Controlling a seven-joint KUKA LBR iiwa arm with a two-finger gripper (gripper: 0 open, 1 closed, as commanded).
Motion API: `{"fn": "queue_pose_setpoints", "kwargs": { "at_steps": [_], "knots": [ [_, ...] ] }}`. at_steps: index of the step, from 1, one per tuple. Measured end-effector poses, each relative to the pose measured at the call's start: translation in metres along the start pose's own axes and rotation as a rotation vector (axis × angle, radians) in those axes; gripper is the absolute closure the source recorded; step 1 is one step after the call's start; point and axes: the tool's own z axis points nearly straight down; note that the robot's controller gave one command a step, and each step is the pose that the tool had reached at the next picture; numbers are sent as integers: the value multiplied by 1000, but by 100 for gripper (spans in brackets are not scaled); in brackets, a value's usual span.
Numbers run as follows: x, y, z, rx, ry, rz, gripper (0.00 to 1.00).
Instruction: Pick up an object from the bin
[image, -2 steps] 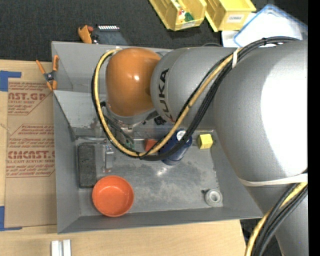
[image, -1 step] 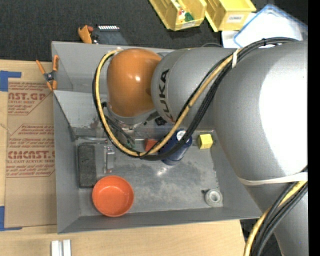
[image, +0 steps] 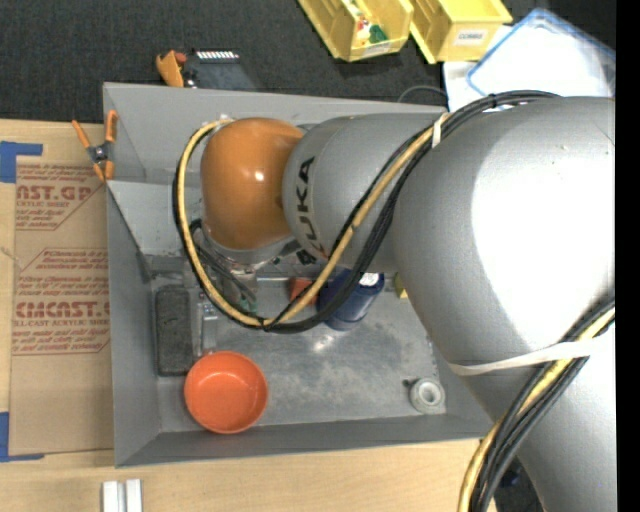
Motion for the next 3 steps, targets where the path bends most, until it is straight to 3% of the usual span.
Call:
{"fn": "queue_pose_setpoints", "kwargs": {
  "at_steps": [1, 2, 3],
  "knots": [
    [22, -1, 14, -3, -6, 9, 0],
    [9, -2, 35, -2, -9, -151, 0],
    [14, 6, 37, -2, -10, -99, 0]
  ]
}}
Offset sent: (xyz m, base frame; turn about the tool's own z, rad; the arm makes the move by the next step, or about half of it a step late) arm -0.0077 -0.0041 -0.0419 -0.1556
